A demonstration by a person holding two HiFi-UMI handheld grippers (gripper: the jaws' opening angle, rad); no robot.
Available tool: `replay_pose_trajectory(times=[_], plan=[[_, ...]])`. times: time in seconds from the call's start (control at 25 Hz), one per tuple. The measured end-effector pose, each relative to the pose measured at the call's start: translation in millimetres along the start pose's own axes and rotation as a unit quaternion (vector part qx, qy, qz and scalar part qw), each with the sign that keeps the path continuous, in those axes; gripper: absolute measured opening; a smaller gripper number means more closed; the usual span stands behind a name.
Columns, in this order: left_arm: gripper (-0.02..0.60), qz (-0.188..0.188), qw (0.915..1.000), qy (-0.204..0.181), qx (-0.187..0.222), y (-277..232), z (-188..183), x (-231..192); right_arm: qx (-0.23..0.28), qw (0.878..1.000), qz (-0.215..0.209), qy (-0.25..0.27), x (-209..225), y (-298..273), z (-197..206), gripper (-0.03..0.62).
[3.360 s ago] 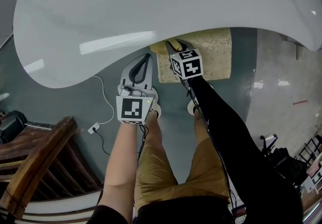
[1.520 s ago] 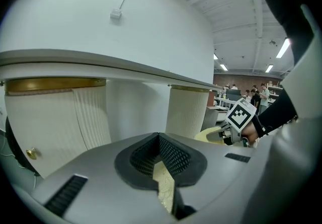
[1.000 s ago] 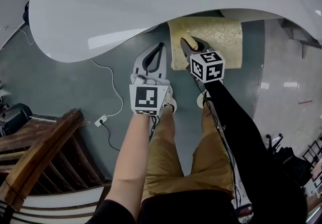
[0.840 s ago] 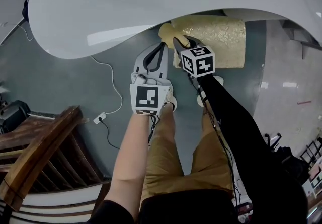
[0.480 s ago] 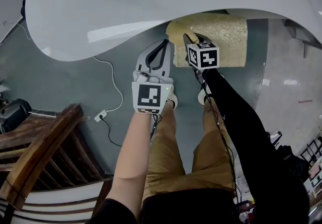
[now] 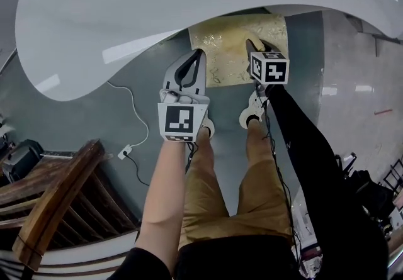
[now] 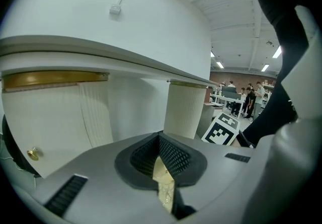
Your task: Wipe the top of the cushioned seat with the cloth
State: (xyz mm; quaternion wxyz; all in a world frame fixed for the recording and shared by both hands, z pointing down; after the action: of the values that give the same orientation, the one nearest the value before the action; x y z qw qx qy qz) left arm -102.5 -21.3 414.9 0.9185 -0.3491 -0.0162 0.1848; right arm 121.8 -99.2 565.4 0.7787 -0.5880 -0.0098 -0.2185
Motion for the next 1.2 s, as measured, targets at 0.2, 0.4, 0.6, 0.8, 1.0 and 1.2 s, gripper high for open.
replay_pose_trajectory(times=[0.2, 0.4, 0.6, 0.8, 1.0, 1.2], plan=[[0.008, 0.010, 0.9999, -0.007, -0.002, -16, -7, 22, 0.003, 0.999, 0.035, -0.029, 60, 21, 11, 0.058], [0.008, 0.018, 0.9997, -0.013, -0.002, -31, -17, 45, 0.004, 0.997, 0.064, -0.053, 113, 39, 21, 0.058], [0.008, 0.016, 0.9998, -0.013, -0.003, -36, -23, 62, 0.003, 0.993, 0.102, -0.066, 149, 59, 31, 0.058], [0.008, 0.012, 0.9998, -0.013, -0.003, -41, -24, 75, 0.009, 0.988, 0.132, -0.074, 175, 74, 39, 0.058], [0.008, 0.005, 0.9998, -0.018, -0.008, -36, -20, 75, 0.018, 0.987, 0.137, -0.078, 181, 86, 47, 0.058], [0.008, -0.004, 0.9998, -0.016, -0.009, -23, -14, 66, 0.049, 0.990, 0.115, -0.066, 164, 95, 50, 0.058]])
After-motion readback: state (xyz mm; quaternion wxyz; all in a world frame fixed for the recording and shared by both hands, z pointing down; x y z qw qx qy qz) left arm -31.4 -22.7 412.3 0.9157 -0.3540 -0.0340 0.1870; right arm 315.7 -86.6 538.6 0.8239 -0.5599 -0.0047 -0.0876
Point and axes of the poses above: the fingertips, and each gripper's own axes: y backward along the fingers, x to its right, z out of its underside, the point moved 10 cm from there along y, backward along the fingers, and after that the axes turned 15 degrees about -x, right-handed, at the moved point
